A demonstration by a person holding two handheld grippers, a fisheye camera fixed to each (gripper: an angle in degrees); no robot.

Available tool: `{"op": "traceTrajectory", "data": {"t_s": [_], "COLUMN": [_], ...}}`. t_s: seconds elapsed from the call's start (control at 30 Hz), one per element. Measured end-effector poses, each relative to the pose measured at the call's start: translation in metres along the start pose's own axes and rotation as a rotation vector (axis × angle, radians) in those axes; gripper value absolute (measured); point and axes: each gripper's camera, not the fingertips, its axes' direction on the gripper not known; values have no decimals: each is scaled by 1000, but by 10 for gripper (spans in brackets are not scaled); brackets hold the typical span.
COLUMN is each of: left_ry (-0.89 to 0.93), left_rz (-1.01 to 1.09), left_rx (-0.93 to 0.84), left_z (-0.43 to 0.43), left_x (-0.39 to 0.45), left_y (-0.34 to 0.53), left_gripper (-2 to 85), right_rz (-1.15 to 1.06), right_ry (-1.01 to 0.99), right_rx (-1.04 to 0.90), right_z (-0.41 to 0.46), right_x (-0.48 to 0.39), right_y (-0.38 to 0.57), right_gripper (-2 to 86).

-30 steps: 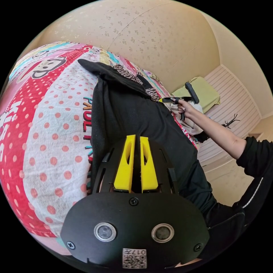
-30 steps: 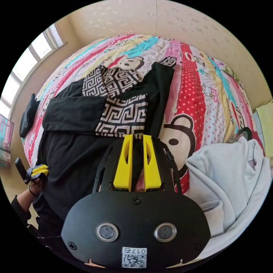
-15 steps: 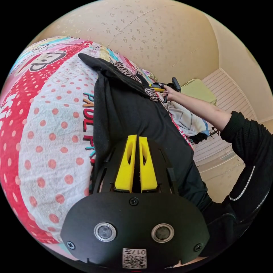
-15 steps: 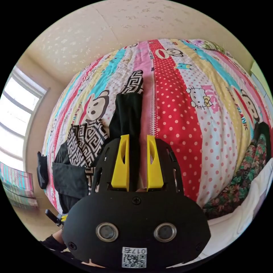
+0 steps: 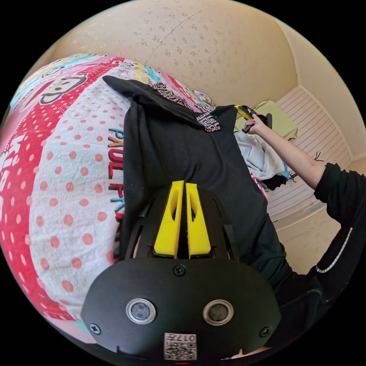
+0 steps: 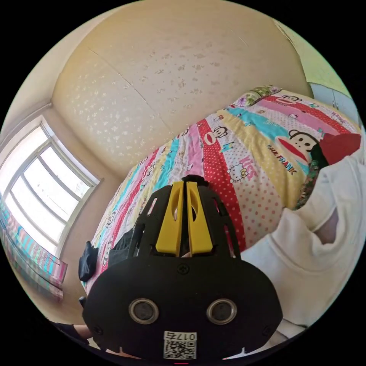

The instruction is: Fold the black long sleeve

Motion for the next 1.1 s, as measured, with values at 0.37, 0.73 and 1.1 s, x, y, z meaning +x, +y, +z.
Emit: {"op": "traceTrajectory", "data": {"t_s": [0.37, 0.73, 1.1], "left_ry": [-15, -9, 7], "left_rz": [5, 3, -4], "left_rx": [1, 3, 4], "left_z": [1, 1, 2], "left_x": [5, 5, 1], "left_y": [0, -1, -1], "left_gripper": [3, 2, 1], "right_rz": [-811, -1016, 3], "right_ry": [-144, -167, -360], "right_rx": [-151, -625, -454], "right_z": [42, 140, 148], "right_x": [-239, -279, -155], "right_y": [66, 168, 60], "right_gripper": [31, 107, 140]}}
